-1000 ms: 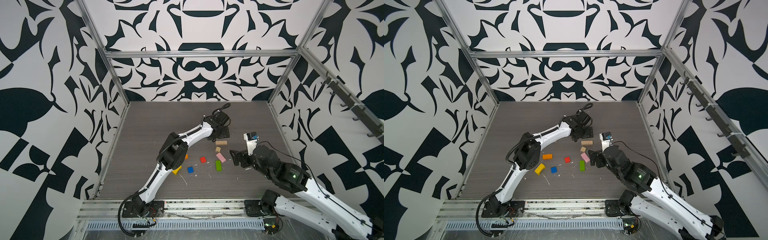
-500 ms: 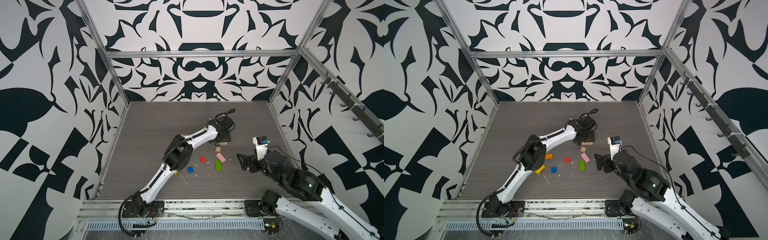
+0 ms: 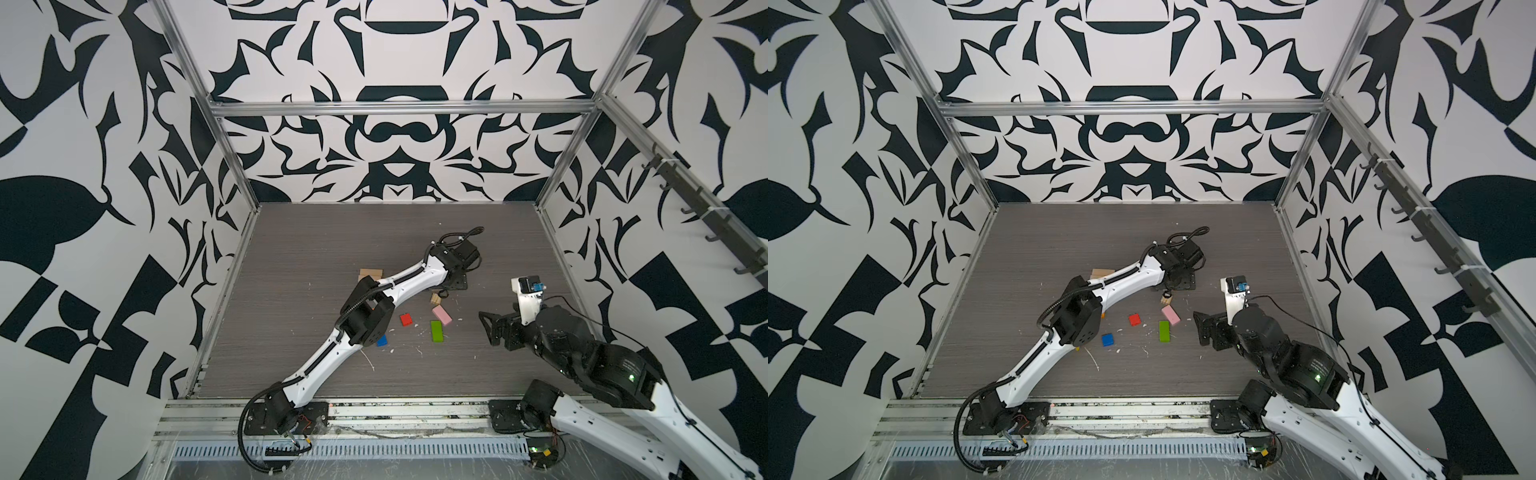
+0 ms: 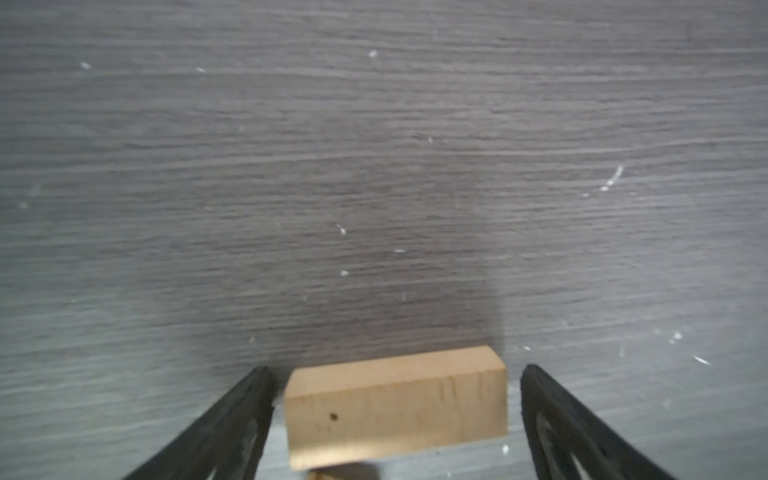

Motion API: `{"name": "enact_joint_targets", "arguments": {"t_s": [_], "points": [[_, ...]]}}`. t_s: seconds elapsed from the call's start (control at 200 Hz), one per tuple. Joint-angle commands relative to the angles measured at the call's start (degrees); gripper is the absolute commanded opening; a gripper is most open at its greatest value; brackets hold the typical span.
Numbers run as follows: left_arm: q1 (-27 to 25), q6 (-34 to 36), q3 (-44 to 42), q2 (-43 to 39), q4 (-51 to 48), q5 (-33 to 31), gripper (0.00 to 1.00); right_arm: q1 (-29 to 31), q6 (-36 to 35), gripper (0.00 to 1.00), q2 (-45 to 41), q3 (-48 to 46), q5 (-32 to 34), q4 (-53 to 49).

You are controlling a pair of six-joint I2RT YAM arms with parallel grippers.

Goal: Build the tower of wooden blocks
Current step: 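Lower and close the left gripper on that wood bar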

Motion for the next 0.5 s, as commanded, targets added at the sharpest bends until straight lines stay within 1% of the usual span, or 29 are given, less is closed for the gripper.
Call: {"name": "enact_joint_targets", "arguments": {"t_s": [0.0, 0.1, 0.265, 0.355, 0.495], "points": [[-0.3, -1.2, 2.0, 2.8, -8.2, -3.3, 0.95, 0.2, 0.9, 0.97, -0.2, 1.4, 0.2, 0.5], [-0.4, -0.9, 2.7, 3.6, -9.9, -3.8, 0.95, 0.1, 0.9, 0.97, 0.1, 1.5, 0.1, 0.4], [-0.6, -1.1, 1.2, 3.0, -10.5, -4.0, 0.95, 0.2, 0.9, 0.97, 0.0, 1.6, 0.0, 0.3], [-0.6, -0.7, -2.3, 1.0, -8.9, -3.8, 0.95, 0.2, 0.9, 0.97, 0.1, 1.5, 0.2, 0.6], [-0.5, 0.9, -8.3, -2.7, -4.5, -3.0, 0.92, 0.2, 0.9, 0.97, 0.4, 1.1, -0.1, 1.7]]}}
